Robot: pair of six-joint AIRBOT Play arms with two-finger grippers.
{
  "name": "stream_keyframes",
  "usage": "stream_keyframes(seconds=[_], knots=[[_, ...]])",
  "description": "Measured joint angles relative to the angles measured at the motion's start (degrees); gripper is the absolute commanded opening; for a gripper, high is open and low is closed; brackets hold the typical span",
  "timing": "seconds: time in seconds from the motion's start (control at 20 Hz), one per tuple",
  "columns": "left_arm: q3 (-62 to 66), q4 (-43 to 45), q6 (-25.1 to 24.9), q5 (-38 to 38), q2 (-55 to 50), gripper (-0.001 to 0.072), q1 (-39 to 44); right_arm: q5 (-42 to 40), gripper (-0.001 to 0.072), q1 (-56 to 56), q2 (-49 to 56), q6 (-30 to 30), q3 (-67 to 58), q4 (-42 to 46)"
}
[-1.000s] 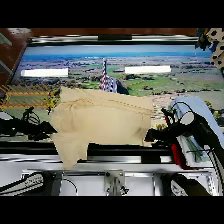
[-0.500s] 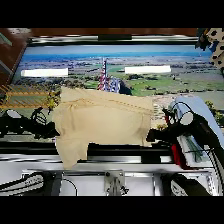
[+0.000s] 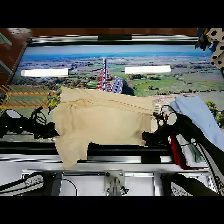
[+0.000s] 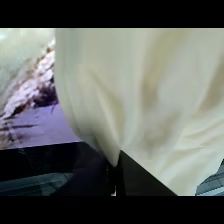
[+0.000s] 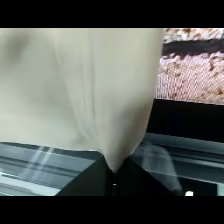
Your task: Fold the shirts.
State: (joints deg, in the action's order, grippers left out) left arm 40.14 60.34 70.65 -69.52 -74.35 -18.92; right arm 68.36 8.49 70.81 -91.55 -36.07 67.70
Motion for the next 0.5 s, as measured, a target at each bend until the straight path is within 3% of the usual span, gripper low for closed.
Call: stream_keyframes(seconds=[0.25, 0.5], knots=[[6.14, -0.57, -0.63, -0.35, 5.81, 0.0036, 0.02, 0.20, 0.0063, 0.50, -2.73, 1.95, -5.86, 0.42], [25.09, -6.88, -0.92, 0.87, 17.29, 0.0036, 0.04, 0.57, 0.0063, 0.66, -14.32, 6.71, -23.15, 1.57]])
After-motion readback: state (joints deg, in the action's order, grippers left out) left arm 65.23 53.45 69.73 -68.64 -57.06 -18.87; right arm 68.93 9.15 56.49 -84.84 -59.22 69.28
